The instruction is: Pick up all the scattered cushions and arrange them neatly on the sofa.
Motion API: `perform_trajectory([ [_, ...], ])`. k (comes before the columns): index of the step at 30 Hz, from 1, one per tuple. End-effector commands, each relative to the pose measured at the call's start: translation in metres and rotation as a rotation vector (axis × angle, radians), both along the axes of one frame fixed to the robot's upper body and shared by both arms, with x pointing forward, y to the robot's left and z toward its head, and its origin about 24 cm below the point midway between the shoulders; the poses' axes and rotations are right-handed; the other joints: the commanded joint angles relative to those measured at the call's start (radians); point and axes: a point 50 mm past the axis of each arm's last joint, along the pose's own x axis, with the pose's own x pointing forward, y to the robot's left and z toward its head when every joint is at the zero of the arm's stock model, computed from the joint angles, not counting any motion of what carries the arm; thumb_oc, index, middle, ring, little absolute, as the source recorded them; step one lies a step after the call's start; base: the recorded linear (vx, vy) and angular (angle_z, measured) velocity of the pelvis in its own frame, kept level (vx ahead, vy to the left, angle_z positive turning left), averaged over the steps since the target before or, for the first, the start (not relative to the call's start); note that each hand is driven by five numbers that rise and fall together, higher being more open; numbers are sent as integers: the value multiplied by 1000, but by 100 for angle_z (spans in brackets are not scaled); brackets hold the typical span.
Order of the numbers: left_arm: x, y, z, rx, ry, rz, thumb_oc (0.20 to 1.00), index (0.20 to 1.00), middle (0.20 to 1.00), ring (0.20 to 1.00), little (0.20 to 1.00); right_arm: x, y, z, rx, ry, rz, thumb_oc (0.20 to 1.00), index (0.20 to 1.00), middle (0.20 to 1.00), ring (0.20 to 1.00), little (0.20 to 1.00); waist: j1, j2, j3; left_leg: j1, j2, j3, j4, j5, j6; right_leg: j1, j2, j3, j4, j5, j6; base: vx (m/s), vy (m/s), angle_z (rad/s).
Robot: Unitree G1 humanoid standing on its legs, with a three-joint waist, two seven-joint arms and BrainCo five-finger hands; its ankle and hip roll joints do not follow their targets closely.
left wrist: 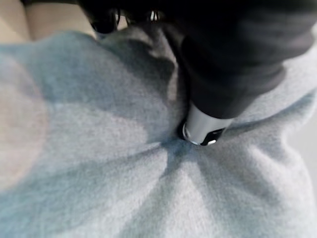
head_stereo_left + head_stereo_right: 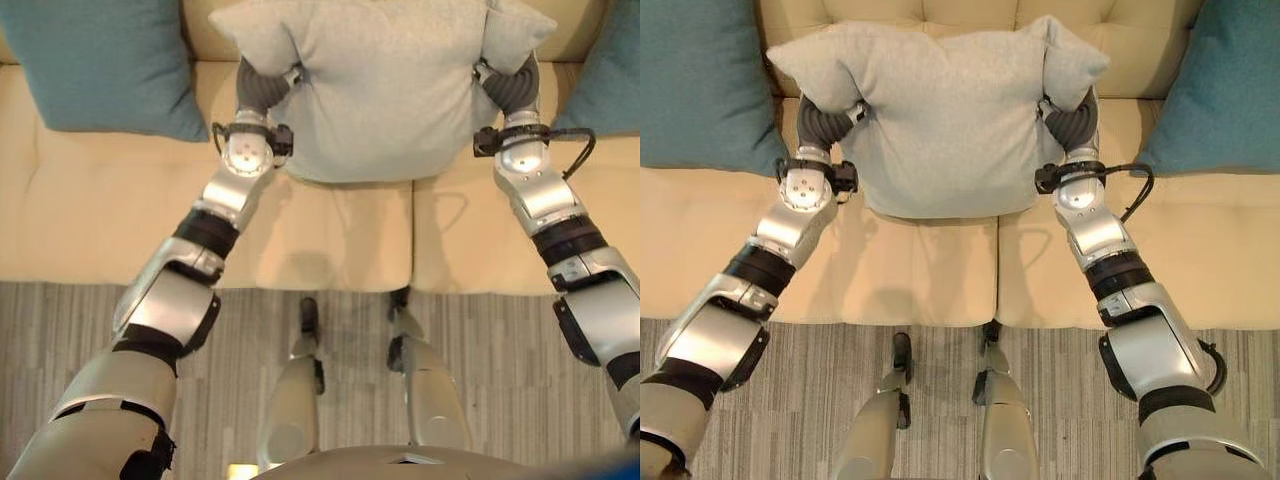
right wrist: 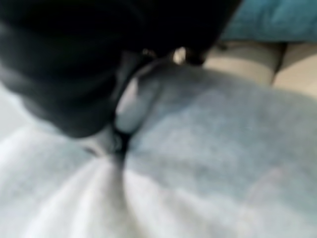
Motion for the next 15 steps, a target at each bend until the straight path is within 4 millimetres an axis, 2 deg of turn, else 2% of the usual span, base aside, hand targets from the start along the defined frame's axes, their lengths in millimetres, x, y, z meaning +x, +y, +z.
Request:
perform_trajectory([
  [1, -15, -34, 68, 41, -269, -129, 200, 200, 200, 200, 200, -9, 53, 59, -33, -233, 183, 200, 200, 200, 200, 200, 10, -11, -72, -7, -18, 11, 47, -78, 0, 29, -27, 31, 92, -152, 118, 23, 14, -5],
  [6, -18, -40, 76, 23, -297, -153, 200, 200, 200, 200, 200, -11, 53, 73, -39, -271, 174, 200, 200, 200, 200, 200, 6, -8, -77, -17, -23, 16, 43, -76, -3, 18, -26, 35, 78, -140, 120, 20, 9, -7],
  [11, -20, -57, 81, 2, -305, -201, 200, 200, 200, 200, 200, -11, 51, 90, -53, -298, 148, 200, 200, 200, 200, 200, 5, -5, -80, -9, -24, 18, 40, -79, -6, 29, -25, 38, 71, -146, 118, 23, -11, -4],
  [15, -18, -60, 84, 3, -296, -200, 200, 200, 200, 200, 200, -10, 48, 101, -52, -311, 131, 200, 200, 200, 200, 200, 7, -4, -78, -11, -24, 15, 31, -71, -8, 28, -25, 36, 67, -143, 120, 0, 0, 0],
])
